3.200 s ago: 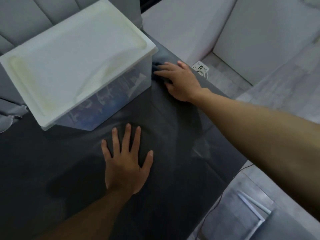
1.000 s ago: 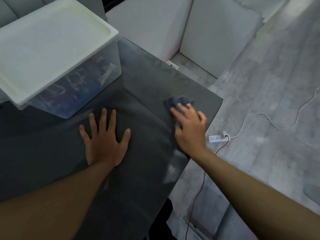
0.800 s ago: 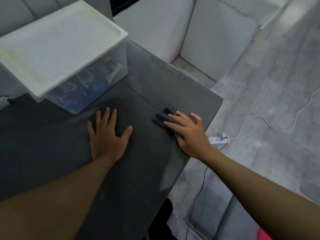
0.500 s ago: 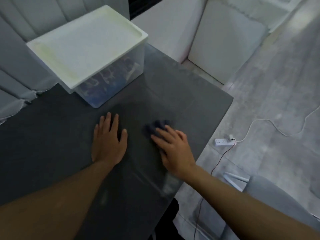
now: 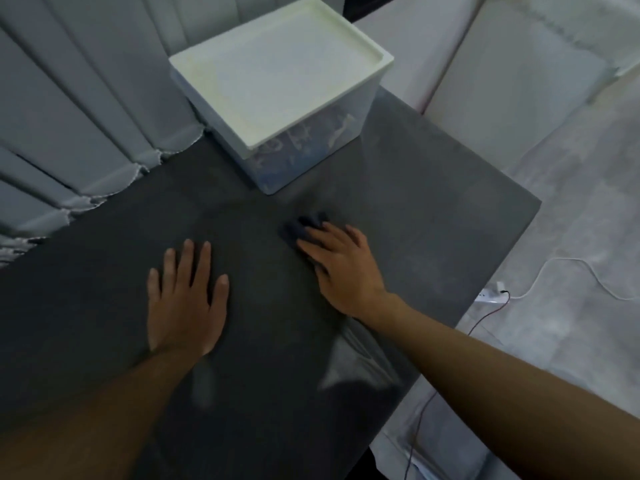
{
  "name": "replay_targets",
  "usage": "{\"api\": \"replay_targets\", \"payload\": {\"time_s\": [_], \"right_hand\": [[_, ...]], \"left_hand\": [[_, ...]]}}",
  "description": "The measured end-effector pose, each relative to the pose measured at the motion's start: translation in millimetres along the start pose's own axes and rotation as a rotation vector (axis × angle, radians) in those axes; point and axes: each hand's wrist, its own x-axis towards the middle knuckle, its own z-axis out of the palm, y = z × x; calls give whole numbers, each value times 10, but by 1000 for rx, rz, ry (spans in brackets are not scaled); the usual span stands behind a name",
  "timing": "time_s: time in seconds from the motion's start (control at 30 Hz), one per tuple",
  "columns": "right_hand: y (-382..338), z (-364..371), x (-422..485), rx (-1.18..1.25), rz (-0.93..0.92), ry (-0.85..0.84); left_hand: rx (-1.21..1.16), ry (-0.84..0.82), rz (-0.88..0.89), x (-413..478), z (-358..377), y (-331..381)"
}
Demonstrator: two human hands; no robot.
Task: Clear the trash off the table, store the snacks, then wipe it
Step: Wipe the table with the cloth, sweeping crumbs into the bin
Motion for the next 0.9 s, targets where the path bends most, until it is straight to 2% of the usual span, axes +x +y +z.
{"api": "replay_targets", "payload": {"time_s": [0.03,0.1,0.2,0.27,0.3,0.37,0.43,0.5,0.57,0.67,0.7,0.73,0.83,0.9], "right_hand": [[13,3,24,4,-77,-28],[97,-2,160,-23,-26,1],[47,32,373,-48,364,107],[-235,123,433,-16,464,151],[-416,193,405,1,418,158],[-765,326,275,51,192,135],[-977,420,175,84,-76,24],[-993,445,293,107,-214,-60],[-945,461,559,145,-152,20],[-1046,512,914,158,150,153],[-1163,561,973,151,163,158],[-1277,621,1000,147,103,148],[-1428,727,1049,156,-237,23],[-1331,715,1262,130,-283,5]], "left_hand": [[-4,1,2,3,4,1],[-24,-5,7,3,13,-42],[-75,7,30,18,-20,-219],[-93,25,1,60,-79,-401],[-88,31,-37,84,-103,-506],[-69,28,-113,115,-135,-724],[-50,12,-140,99,-131,-910],[-36,0,-149,61,-102,-1020],[-22,6,-157,56,-73,-1057],[7,8,-164,81,-36,-1049],[13,9,-164,85,-26,-1054],[12,12,-162,87,-18,-1059],[-8,18,-163,86,-8,-1068],[-14,19,-165,91,2,-1062]]}}
